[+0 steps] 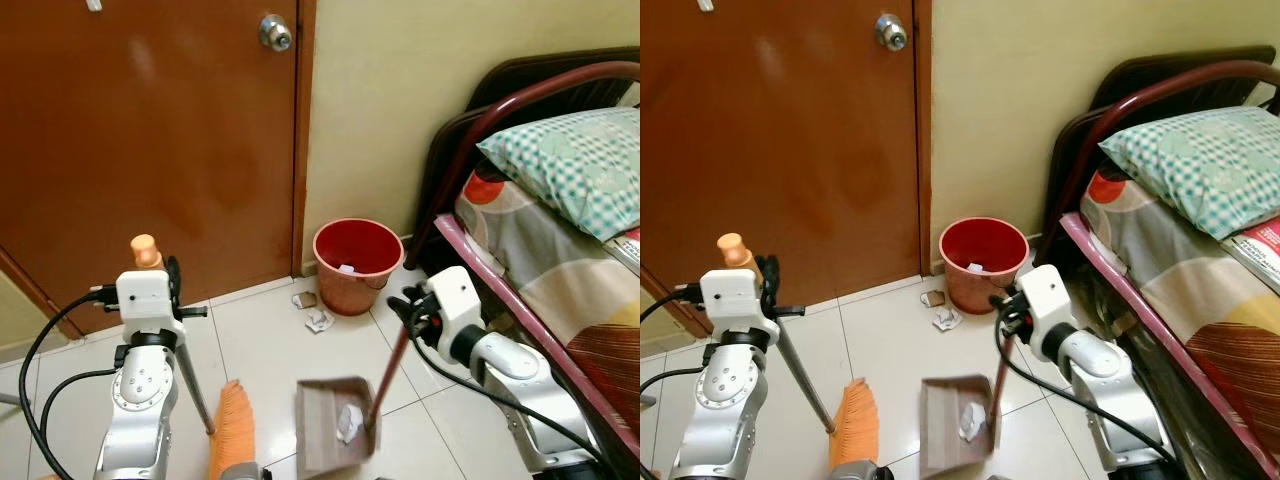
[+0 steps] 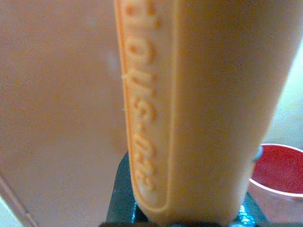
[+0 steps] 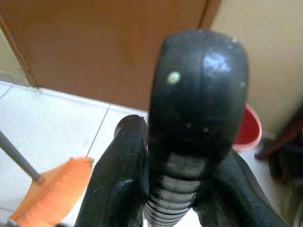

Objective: Sweep floor

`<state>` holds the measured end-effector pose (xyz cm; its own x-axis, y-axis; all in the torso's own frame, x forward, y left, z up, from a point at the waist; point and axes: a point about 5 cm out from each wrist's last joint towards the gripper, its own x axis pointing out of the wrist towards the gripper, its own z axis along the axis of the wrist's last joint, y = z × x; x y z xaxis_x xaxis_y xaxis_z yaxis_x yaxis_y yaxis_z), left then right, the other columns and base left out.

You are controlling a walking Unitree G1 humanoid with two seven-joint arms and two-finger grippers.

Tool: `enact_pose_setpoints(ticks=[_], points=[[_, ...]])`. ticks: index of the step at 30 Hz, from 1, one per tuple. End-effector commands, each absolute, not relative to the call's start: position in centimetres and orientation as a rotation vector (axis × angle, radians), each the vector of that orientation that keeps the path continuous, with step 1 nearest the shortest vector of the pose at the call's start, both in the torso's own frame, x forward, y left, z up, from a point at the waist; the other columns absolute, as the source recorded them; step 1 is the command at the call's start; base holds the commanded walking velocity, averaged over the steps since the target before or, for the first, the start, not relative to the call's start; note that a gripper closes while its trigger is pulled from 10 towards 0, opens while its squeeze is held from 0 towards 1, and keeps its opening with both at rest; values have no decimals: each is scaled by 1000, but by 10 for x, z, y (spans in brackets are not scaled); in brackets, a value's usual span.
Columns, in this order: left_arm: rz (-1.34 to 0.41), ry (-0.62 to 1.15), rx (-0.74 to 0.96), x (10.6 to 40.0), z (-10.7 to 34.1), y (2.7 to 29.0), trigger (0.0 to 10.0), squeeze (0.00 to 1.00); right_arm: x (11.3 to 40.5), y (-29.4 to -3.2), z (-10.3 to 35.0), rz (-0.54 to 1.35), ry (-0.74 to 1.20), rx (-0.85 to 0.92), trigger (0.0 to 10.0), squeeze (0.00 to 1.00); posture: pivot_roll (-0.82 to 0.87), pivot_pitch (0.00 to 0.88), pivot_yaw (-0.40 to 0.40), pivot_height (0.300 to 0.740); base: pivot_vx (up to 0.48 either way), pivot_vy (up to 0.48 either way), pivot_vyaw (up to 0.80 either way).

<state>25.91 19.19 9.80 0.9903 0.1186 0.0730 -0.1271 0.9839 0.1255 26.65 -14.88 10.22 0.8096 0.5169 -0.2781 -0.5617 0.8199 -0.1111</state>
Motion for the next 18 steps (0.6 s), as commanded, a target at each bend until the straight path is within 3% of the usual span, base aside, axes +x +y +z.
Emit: enact_pose_setpoints(ticks=[1, 11, 18], points=[[111, -83, 141, 259, 103, 188, 10000, 0, 273, -149, 118, 565, 155, -220, 10000, 0, 76, 28, -17, 740, 0, -259, 0], [123, -32, 150, 255, 93, 193, 10000, 0, 275, -142, 123, 519, 56, -254, 10000, 0, 53, 23, 8, 740, 0, -259, 0], [107, -15, 149, 258, 89, 191, 10000, 0, 276, -151, 126, 464, 18, -272, 10000, 0, 20, 15, 25, 740, 0, -284, 0]])
